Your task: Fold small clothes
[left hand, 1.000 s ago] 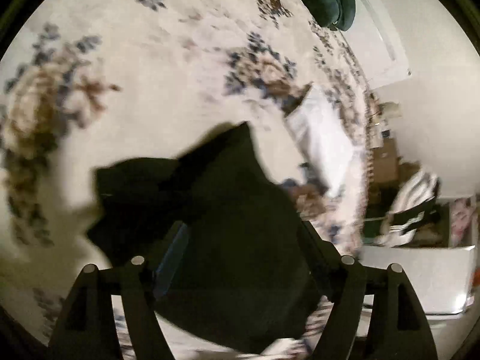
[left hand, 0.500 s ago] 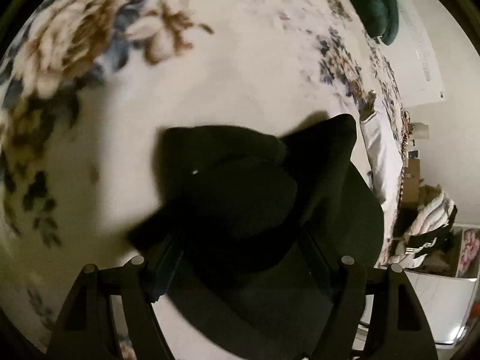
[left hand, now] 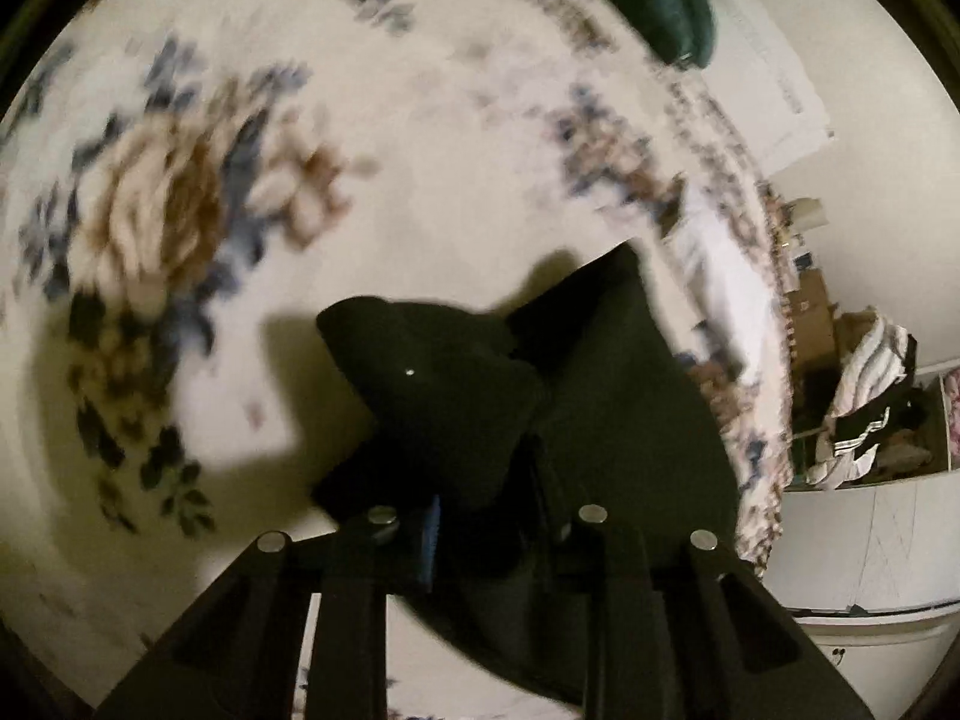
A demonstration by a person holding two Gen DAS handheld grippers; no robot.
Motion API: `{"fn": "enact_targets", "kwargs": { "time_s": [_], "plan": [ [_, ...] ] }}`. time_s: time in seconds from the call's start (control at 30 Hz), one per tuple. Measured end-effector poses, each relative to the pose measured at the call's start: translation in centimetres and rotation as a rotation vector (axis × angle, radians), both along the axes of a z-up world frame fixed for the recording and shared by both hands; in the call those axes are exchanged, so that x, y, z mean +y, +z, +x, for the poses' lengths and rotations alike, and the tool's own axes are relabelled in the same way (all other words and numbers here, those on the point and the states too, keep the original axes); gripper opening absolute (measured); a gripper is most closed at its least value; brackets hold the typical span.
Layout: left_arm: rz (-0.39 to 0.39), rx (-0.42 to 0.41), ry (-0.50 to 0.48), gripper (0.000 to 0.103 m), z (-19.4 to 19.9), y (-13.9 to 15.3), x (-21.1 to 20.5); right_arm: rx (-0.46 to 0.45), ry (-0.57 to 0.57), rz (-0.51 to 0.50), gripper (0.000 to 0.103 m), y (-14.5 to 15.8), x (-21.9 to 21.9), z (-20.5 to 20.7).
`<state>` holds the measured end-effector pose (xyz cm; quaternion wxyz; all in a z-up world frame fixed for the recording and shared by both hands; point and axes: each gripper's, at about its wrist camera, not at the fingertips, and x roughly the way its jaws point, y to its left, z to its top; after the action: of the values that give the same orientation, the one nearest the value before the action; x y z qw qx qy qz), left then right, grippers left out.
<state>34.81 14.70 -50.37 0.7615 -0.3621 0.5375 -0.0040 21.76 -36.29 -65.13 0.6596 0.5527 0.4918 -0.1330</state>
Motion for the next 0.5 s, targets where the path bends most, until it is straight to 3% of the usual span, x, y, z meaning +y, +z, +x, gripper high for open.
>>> {"fn": "enact_targets", "kwargs": {
  "time_s": [0.1,0.17,0.23,0.33,0.5],
  "plan": [
    [-0.037,0.089,0.001,0.044,-0.3,-2.3,1.1,0.073,0.025,0.052,0.035,-3.8,-0.1,-0.7],
    [-0.035,0.093,-0.004,0.053,-0.9,-1.5,1.7,0.115,0.057,0.058,0.055,-4.6,-0.9,-1.1],
    [0.009,0.084,-0.015,0.065,-1.6,0.2,2.3,0.111,0.077,0.028,0.067,-3.1,-1.7,-1.7],
    [0.092,0.052,-0.025,0.066,-2.0,2.6,2.6,0.063,0.130,-0.081,0.070,1.1,-2.6,-1.8],
    [0.187,-0.016,-0.157,0.066,1.0,4.0,-0.8,-0.047,0.235,-0.217,0.074,4.7,-3.2,5.0]
  ]
}}
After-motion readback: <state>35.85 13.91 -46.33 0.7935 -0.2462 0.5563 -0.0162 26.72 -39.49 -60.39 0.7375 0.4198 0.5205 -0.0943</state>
